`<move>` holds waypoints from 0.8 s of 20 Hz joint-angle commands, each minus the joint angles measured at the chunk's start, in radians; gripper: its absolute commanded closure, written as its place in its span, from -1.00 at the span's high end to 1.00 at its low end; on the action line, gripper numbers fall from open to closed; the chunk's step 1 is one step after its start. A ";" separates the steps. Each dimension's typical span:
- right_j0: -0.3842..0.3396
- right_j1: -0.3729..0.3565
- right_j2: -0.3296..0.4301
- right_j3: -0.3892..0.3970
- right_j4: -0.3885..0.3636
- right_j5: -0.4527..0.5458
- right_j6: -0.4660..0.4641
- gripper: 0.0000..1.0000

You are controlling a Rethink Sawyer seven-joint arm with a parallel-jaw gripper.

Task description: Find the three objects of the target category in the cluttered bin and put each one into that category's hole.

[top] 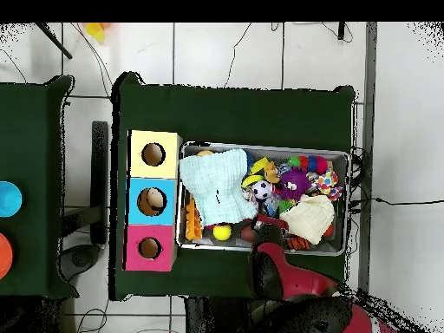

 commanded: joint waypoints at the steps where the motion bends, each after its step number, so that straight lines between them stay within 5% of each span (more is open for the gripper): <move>1: 0.022 0.070 0.027 -0.106 0.053 -0.030 0.164 -1.00; 16: 0.077 -0.088 0.022 0.000 0.067 0.053 0.184 -1.00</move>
